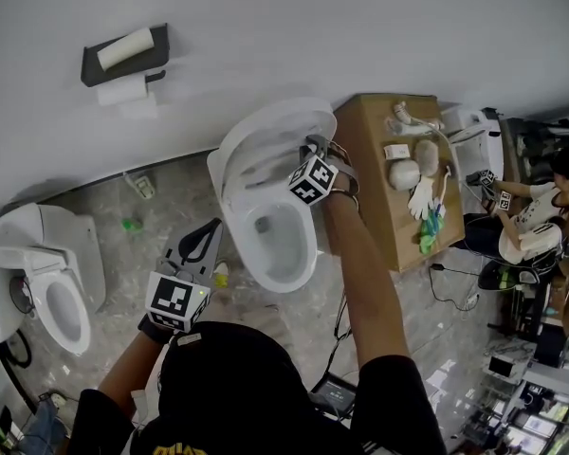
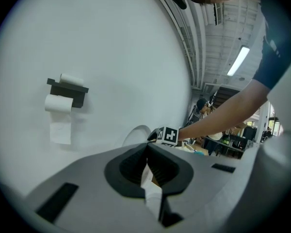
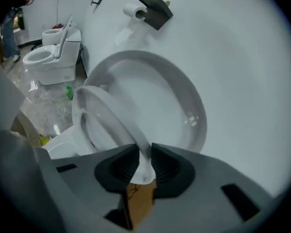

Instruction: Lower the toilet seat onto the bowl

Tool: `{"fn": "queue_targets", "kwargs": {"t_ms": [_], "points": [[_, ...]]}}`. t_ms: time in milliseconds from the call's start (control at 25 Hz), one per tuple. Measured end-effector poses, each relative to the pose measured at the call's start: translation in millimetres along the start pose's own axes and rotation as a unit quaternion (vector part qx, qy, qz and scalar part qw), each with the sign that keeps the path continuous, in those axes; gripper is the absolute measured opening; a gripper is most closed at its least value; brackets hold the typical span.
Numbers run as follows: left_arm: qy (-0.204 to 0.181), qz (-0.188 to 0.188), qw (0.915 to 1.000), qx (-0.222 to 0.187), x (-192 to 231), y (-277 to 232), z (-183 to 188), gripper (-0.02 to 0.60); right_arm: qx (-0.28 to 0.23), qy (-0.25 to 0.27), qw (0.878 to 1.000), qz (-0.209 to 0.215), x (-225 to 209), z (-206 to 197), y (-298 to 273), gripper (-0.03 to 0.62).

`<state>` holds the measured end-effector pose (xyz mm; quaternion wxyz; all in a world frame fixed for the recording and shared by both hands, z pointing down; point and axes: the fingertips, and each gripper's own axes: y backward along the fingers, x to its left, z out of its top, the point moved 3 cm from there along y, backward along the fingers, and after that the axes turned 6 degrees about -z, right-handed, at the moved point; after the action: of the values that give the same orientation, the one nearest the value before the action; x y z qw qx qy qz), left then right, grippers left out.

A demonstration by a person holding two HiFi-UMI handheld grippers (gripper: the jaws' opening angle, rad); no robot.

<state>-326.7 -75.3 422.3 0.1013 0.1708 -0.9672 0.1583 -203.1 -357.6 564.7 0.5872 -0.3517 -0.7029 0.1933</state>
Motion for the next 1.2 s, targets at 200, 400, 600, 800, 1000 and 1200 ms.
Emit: {"fn": "queue_targets", "kwargs": {"t_ms": [200,400,600,800,1000,1200], "points": [[0.016,-0.032,0.9993,0.011,-24,-10,-7,0.012,-0.003,-0.011,1.0,0.015,0,-4,3,0.074],[0.021,-0.036,0.9991,0.006,-29,-14,-7,0.012,-0.006,-0.019,1.0,0.013,0,-7,6,0.074],[0.023,-0.046,0.9987,0.003,-36,-12,-4,0.012,0.005,-0.027,1.0,0.008,1,-6,8,0.074],[0.032,-0.047,0.9984,0.001,-40,-11,-7,0.012,0.037,-0.014,0.999,0.031,2,-11,11,0.075],[0.056,-0.032,0.9979,0.002,-35,1,-15,0.012,0.041,-0.023,0.998,0.043,6,-13,18,0.078],[0.046,-0.027,0.9985,0.0,-33,10,-12,0.012,0.053,-0.038,0.996,0.061,9,-16,24,0.086]]}}
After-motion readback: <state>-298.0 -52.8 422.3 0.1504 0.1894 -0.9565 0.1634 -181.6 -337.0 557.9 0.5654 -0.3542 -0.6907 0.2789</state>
